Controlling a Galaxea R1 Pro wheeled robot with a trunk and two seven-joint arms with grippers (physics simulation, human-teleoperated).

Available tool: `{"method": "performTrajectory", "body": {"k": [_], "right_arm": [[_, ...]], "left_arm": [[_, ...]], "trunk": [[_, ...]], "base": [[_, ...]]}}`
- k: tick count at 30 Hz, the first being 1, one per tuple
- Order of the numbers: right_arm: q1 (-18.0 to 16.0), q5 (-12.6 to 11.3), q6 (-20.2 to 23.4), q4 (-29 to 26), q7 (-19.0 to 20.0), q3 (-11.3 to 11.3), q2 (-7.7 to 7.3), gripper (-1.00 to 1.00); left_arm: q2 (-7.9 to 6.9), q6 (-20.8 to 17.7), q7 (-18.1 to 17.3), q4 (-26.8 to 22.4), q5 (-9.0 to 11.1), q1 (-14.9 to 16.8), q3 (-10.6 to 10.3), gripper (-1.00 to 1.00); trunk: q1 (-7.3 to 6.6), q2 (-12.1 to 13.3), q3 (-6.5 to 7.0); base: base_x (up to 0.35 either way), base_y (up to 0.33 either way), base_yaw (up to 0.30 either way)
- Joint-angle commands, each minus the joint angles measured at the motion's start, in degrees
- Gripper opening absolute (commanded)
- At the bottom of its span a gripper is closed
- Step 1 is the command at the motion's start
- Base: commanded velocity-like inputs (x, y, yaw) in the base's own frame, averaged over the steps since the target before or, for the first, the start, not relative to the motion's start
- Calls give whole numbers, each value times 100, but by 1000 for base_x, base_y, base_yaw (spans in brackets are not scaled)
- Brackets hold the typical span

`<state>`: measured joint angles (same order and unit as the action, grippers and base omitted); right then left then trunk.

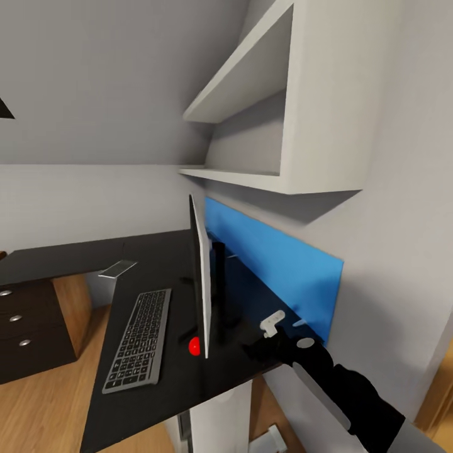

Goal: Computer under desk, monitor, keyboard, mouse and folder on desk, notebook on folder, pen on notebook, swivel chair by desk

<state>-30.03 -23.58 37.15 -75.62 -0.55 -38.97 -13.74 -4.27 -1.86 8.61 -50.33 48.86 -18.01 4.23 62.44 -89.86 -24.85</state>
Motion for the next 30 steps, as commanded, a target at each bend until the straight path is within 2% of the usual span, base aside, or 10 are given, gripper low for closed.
{"method": "performTrajectory", "body": {"k": [1,5,7,9,10,17,19,23,24,30], "right_arm": [[-18,-8,17,34,-3,-7,1,100],[-36,-10,14,84,1,-6,3,100],[-37,-13,12,101,4,-15,9,100],[-38,-14,16,106,8,-28,15,100],[-38,-23,37,108,11,-57,24,100],[-38,-21,50,109,11,-71,26,100],[-43,44,31,109,422,-74,-57,100],[-53,575,16,158,812,-65,-82,100],[-54,944,-32,329,1239,-36,-79,100],[-60,1452,-292,635,1755,2,-83,100]], "left_arm": [[1,-9,24,5,51,-52,-2,100],[17,84,22,43,54,-160,-1,100],[45,336,4,405,63,-210,3,100],[58,633,-195,781,102,-221,21,100],[63,868,-577,1020,330,-222,123,100],[66,922,-656,1076,396,-220,148,100],[67,932,-667,1085,412,-220,156,100],[67,933,-668,1086,415,-220,157,100],[67,933,-668,1086,414,-220,157,100],[67,933,-669,1087,415,-220,154,100]], "trunk": [[2,-3,-6],[2,-3,-6],[2,-3,-6],[2,-3,-6],[2,-3,-6],[2,-3,-6],[2,-3,-6],[2,-3,-6],[2,-3,-6],[2,-3,-6]], "base": [[221,-141,0],[241,-185,0],[149,-136,0],[69,-63,0],[9,-8,24],[2,-2,149],[0,0,194],[0,0,194],[0,0,190],[0,0,182]]}}
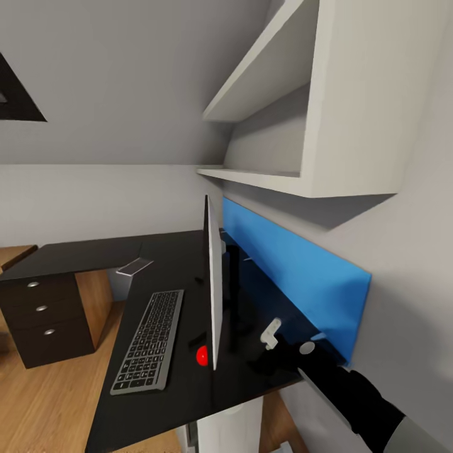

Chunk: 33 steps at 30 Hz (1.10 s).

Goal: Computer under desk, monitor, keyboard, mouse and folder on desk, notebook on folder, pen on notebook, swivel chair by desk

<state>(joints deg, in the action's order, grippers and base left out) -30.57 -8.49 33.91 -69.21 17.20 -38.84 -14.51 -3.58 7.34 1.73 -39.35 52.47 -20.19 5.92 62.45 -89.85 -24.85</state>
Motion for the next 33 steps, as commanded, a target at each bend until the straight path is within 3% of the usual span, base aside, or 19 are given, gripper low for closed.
{"method": "performTrajectory", "body": {"k": [1,7,12,13,15,16,19,28,33], "right_arm": [[-9,15,-14,44,42,-8,-6,100],[-152,136,-79,203,182,-3,-10,100],[-655,149,-107,361,1095,0,-98,100],[-747,144,-181,504,1420,3,-140,100],[-803,142,-366,664,1626,0,-176,100],[-862,137,-719,932,1803,21,-202,100],[-919,130,-977,1208,1922,75,-235,100],[-957,130,-1173,1412,1983,140,-251,100],[-959,144,-1098,1333,1948,232,-138,100]], "left_arm": [[-2,13,16,-12,56,-2,-13,100],[-2,17,6,-8,58,-2,-12,100],[-2,23,-44,12,61,-9,-12,100],[-2,24,-72,18,61,-10,-12,100],[-2,23,-94,23,61,-10,-12,100],[-2,22,-116,28,59,-11,-12,100],[-2,22,-129,30,55,-11,-12,100],[-2,26,-137,37,53,-13,-12,100],[-18,50,-118,-31,-2,4,-18,100]], "trunk": [[0,-4,-5],[0,-4,-5],[0,-4,-5],[0,-4,-5],[0,-4,-5],[0,-4,-5],[0,-4,-5],[0,-4,-5],[0,-4,-6]], "base": [[0,0,168],[0,0,146],[0,0,95],[0,0,40],[0,0,29],[0,0,13],[0,0,8],[54,-29,2],[97,-49,0]]}}
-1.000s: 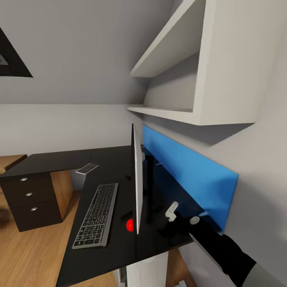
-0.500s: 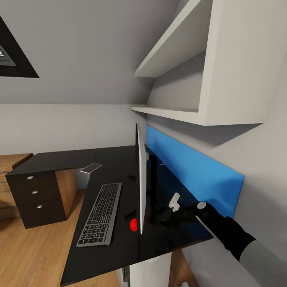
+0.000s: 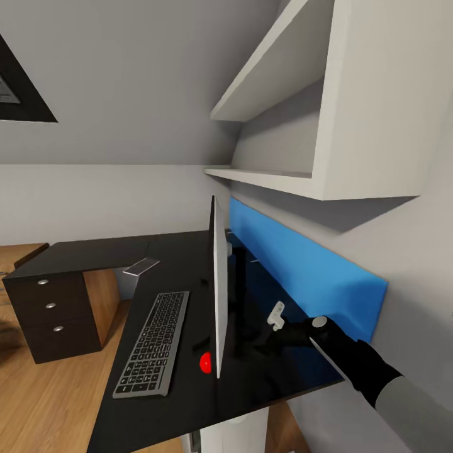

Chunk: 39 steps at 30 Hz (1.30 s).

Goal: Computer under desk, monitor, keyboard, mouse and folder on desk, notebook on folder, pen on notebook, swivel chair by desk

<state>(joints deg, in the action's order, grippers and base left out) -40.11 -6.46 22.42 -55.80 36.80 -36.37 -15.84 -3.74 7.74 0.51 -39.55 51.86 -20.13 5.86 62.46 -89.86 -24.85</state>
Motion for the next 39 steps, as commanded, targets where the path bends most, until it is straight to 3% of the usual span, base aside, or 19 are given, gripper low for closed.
{"method": "performTrajectory", "body": {"k": [1,27,39], "right_arm": [[-6,-58,84,-41,-13,18,27,100],[-4,-65,67,-72,-11,47,38,100],[48,-70,15,-166,11,408,72,100]], "left_arm": [[-2,11,5,-10,59,-2,-12,100],[-11,11,-1,-10,59,4,-12,100],[-49,0,-25,0,40,33,-48,100]], "trunk": [[0,-3,-6],[0,-3,-6],[0,-3,-6]], "base": [[0,0,0],[-1,-1,0],[-187,-173,21]]}}
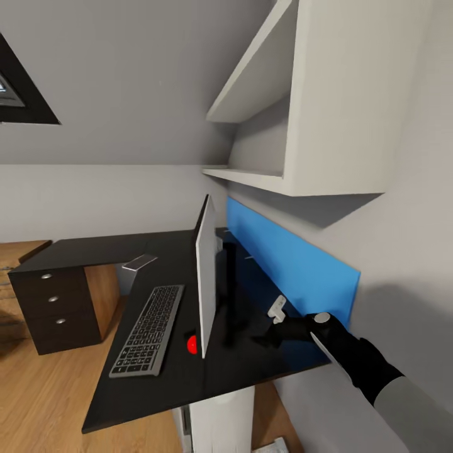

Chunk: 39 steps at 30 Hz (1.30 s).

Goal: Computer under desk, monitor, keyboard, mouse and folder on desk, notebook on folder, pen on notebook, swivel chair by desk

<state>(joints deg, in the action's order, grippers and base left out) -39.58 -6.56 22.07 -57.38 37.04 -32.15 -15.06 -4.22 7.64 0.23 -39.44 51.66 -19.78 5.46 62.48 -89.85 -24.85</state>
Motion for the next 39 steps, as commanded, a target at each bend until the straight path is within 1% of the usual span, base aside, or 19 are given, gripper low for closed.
{"method": "performTrajectory", "body": {"k": [1,9,26,34,39], "right_arm": [[-3,-59,50,-11,-12,-11,-6,100],[-1,-46,52,-22,-12,-2,-5,100],[-3,-26,52,-22,-18,-1,-5,100],[-5,-15,51,-19,2,2,-5,100],[-6,-10,57,-12,19,-49,-5,100]], "left_arm": [[-1,10,3,-11,58,-4,-9,100],[0,9,7,-11,55,-2,-6,100],[-6,9,9,-6,59,0,-5,100],[0,9,49,-2,56,-4,-1,100],[-5,9,12,19,75,-1,0,100]], "trunk": [[-2,-4,-6],[-2,-4,-6],[-2,-4,-6],[-2,-4,-6],[-2,-4,-6]], "base": [[-234,-217,141],[-181,-167,222],[-13,-15,270],[0,-204,77],[0,-79,8]]}}
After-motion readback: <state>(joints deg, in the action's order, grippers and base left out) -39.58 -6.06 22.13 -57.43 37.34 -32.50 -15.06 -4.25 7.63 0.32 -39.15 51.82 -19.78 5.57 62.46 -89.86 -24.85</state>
